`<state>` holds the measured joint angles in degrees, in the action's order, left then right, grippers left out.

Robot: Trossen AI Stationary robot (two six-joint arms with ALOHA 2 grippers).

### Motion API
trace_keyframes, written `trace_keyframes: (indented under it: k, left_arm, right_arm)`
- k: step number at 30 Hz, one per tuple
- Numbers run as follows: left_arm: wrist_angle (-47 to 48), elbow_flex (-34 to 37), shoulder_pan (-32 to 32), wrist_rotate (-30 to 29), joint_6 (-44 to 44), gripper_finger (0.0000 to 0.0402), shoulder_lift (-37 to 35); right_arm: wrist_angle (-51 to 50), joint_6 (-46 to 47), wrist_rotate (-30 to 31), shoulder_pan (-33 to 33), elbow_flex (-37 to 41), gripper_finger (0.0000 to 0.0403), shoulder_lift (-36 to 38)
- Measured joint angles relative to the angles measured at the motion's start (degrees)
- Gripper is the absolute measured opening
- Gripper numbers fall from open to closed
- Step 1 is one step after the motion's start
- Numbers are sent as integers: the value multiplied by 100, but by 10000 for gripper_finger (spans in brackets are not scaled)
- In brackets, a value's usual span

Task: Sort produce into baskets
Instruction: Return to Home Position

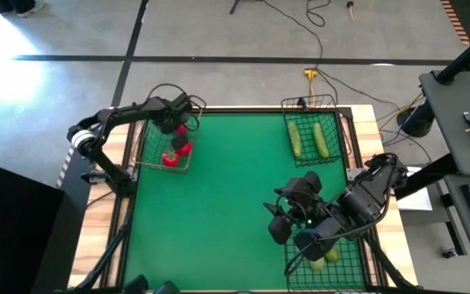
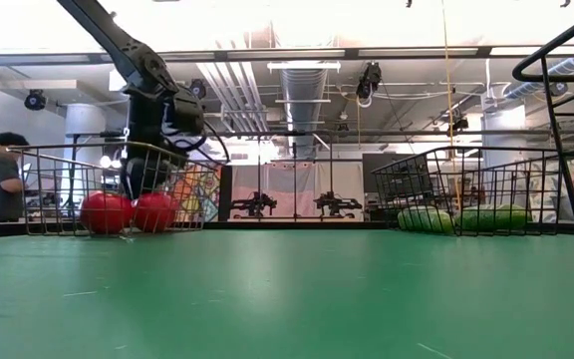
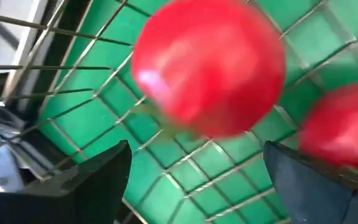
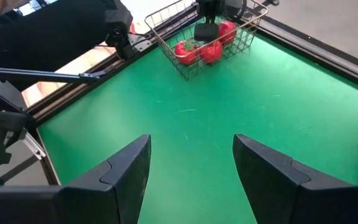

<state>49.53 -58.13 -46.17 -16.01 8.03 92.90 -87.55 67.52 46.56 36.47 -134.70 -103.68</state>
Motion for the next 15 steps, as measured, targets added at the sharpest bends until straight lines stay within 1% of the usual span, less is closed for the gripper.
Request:
trace_keyframes:
  k: [5,12,15]
  left_arm:
    - [-40,2,0,504,-274,345,-403]
    - [-87,-20,0,698,-467,345,-1091]
    - [-167,-22,-2,965,-602,345,-1274]
  right_arm:
    - [2,88,1,0,0,219,0]
    - [4,93,1,0,0,219,0]
    - [6,89,1,0,7,219,0]
